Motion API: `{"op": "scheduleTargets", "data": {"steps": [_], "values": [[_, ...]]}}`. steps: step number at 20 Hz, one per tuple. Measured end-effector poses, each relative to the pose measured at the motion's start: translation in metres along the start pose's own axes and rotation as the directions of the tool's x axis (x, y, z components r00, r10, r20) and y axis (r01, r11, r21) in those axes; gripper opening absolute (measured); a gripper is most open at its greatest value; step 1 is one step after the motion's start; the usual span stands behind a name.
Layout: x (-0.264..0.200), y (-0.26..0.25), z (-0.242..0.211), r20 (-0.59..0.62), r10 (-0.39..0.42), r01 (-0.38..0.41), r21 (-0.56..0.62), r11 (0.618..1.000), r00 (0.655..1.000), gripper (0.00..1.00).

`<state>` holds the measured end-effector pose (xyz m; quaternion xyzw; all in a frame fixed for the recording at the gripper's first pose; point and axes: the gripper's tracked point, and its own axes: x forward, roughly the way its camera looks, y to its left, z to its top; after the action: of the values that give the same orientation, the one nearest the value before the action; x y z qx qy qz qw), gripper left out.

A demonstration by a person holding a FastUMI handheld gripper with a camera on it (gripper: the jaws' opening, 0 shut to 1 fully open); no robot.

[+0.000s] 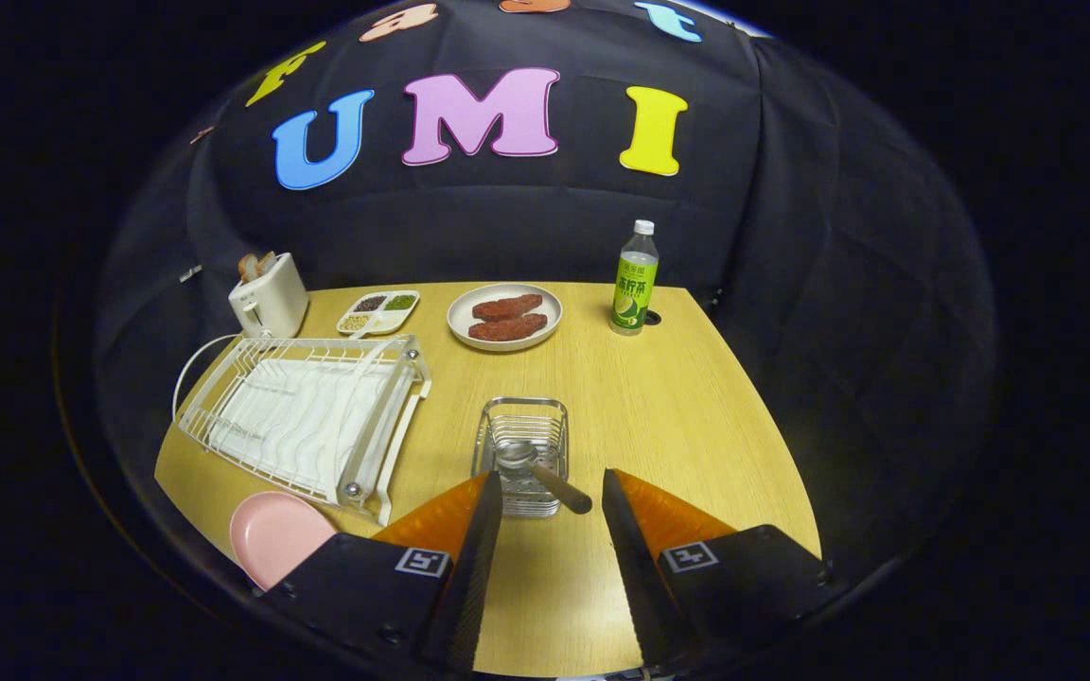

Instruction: Take the plate from the dish rack, then take the spoon from the basket and place it into the plate.

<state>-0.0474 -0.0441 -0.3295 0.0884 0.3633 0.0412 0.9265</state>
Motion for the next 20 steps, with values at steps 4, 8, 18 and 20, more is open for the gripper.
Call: {"op": "scheduleTargets", "data": {"steps": [4,8,18,20], "values": [[0.023,0.002,-0.010,-0.035,0.025,-0.025,0.011,1.000,0.999,0.61],[0.028,0.008,-0.009,-0.040,0.052,-0.051,0.017,0.999,0.998,0.48],[0.035,0.028,-0.017,-0.079,0.097,-0.095,0.028,0.995,0.992,0.12],[0.036,0.026,-0.016,-0.085,0.093,-0.087,0.070,0.994,0.992,0.10]]}}
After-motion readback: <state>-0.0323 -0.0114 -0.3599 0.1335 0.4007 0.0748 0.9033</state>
